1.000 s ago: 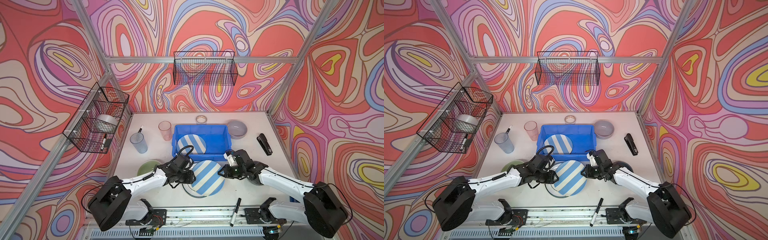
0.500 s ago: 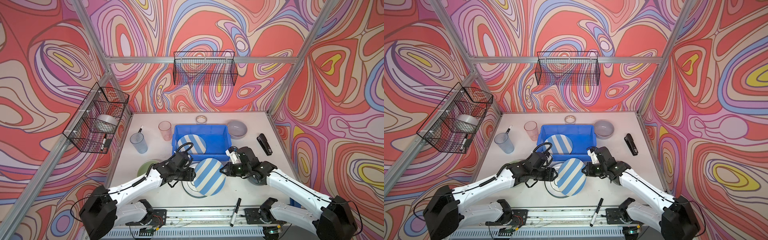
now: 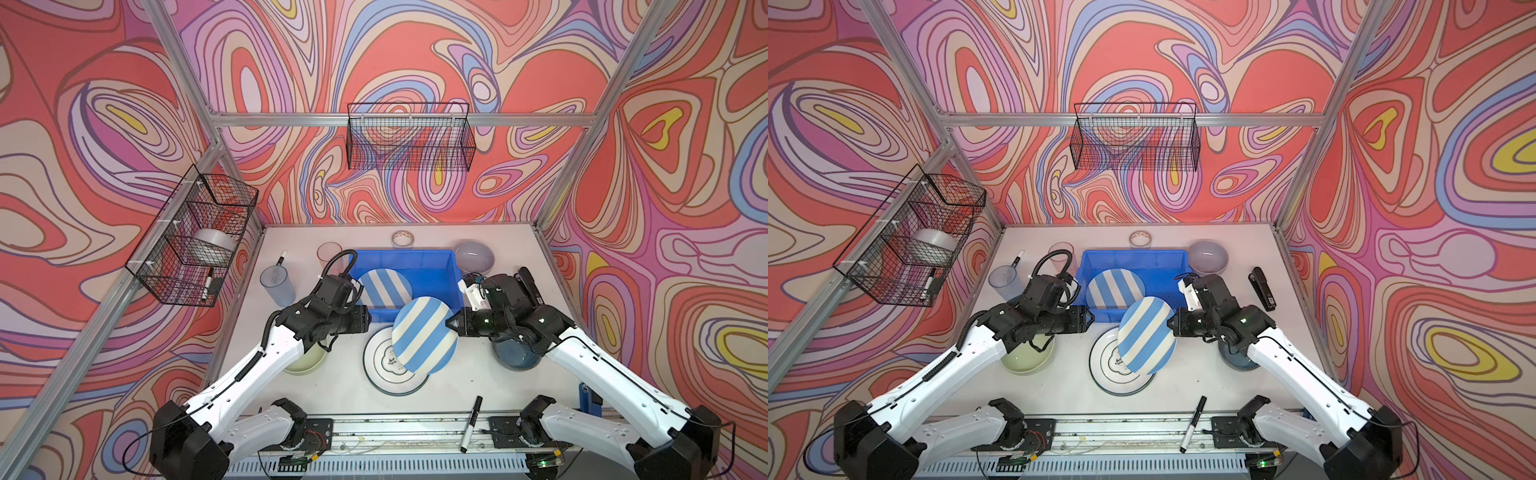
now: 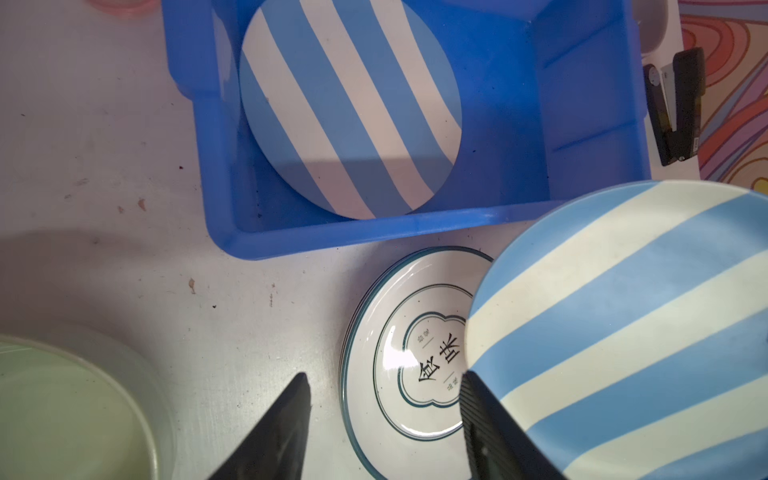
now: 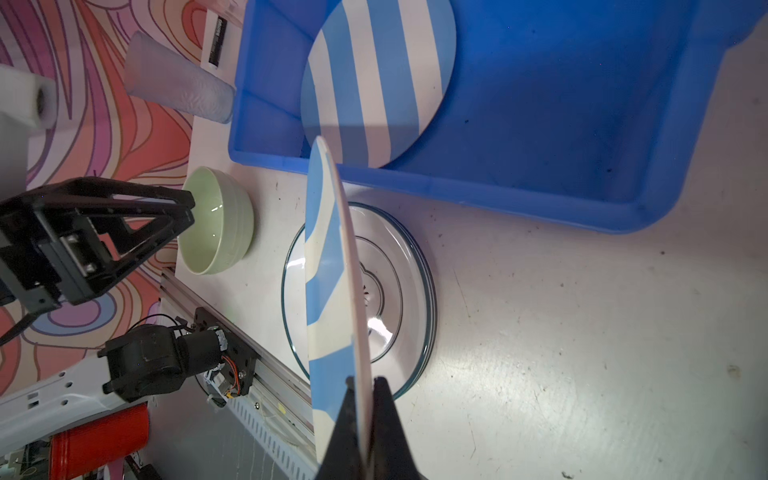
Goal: Place the mixed dishes into the plastic bin
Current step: 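Pinch and lift the striped plate with right gripper while left pushes its edge, then carry the striped plate over the blue bin with the right gripper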
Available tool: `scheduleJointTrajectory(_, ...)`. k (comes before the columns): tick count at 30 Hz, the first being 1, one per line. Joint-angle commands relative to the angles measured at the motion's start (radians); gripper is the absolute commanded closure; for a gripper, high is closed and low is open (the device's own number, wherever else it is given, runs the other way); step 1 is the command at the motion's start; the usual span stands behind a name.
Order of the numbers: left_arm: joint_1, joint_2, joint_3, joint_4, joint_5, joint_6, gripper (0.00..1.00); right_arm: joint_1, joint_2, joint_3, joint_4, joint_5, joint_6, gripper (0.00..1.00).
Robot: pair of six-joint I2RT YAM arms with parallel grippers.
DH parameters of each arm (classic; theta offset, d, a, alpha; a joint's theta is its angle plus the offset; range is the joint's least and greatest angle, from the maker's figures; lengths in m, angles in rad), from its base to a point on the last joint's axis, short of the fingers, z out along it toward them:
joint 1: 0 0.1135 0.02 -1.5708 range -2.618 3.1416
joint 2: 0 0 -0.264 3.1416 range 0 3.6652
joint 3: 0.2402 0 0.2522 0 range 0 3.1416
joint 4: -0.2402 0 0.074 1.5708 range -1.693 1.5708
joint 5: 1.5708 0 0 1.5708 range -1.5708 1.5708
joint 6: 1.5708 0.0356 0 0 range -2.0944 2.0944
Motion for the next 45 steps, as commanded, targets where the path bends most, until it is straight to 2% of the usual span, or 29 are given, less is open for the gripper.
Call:
scheduleJointTrajectory(1,0.039,0.018,0.055,-0.055,0.003,0.055,0.41,0.001,0.002,0.077,-0.040,0.042,-0.029,1.00)
scheduleJointTrajectory(5,0.097,0.074,0.093,-0.065,0.005,0.082,0.46,0.001,0.058,0.166,-0.039,0.088,-0.038,1.00)
scheduleJointTrajectory(9,0.144,0.135,0.118,-0.062,0.007,0.109,0.48,-0.001,0.109,0.214,0.054,0.090,-0.030,1.00)
scheduleJointTrajectory(18,0.196,0.276,0.180,-0.060,-0.029,0.166,0.53,-0.019,0.303,0.330,0.175,0.102,-0.039,1.00)
scheduleJointTrajectory(27,0.215,0.388,0.216,-0.001,0.007,0.168,0.57,-0.088,0.444,0.365,0.340,0.062,0.002,1.00)
scheduleJointTrajectory(36,0.220,0.475,0.239,0.017,0.020,0.166,0.60,-0.090,0.622,0.427,0.419,0.008,-0.033,1.00)
scheduleJointTrajectory(45,0.221,0.479,0.229,0.025,0.043,0.166,0.62,-0.091,0.759,0.461,0.453,-0.048,-0.019,1.00)
